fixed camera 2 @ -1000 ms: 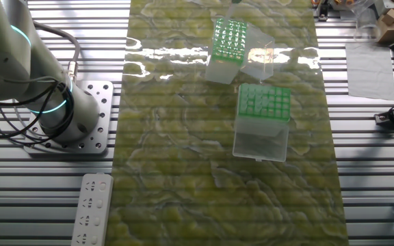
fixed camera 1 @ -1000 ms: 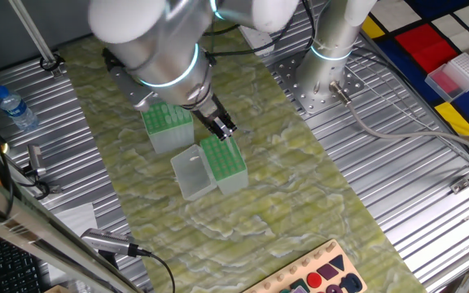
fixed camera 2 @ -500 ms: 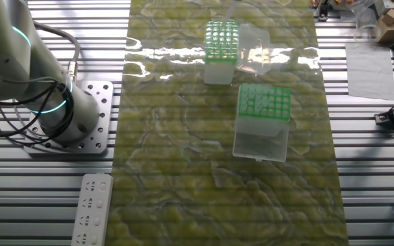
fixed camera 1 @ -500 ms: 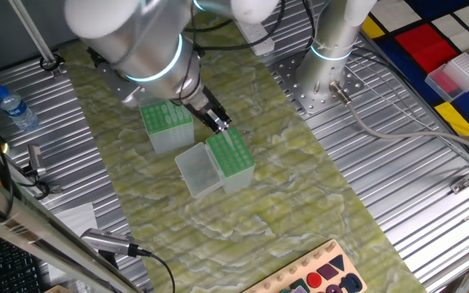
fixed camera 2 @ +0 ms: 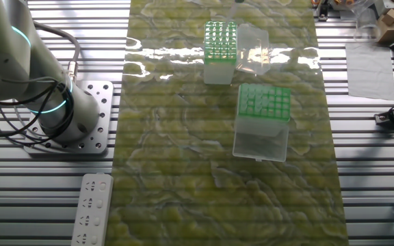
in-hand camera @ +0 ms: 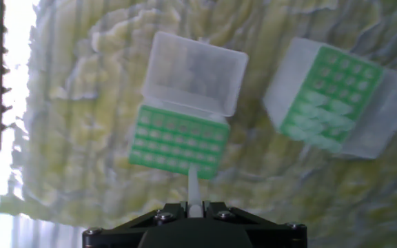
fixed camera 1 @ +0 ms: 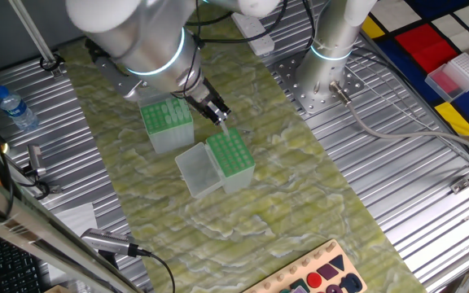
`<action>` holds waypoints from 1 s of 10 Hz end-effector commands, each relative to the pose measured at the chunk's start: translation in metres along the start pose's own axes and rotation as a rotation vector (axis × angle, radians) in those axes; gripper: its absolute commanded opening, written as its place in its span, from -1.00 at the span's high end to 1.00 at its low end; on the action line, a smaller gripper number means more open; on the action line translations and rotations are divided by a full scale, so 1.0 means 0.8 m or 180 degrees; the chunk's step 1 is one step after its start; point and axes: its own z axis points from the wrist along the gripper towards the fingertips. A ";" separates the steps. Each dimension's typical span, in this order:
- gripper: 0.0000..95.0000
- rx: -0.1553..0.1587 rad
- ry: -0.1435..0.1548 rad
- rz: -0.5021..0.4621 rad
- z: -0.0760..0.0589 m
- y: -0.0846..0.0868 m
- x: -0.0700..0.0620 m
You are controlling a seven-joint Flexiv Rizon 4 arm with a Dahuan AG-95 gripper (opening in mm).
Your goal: Transfer all large pipette tips from one holder to another
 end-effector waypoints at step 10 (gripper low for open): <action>1.00 0.0910 -0.0318 -0.1177 -0.010 -0.146 -0.003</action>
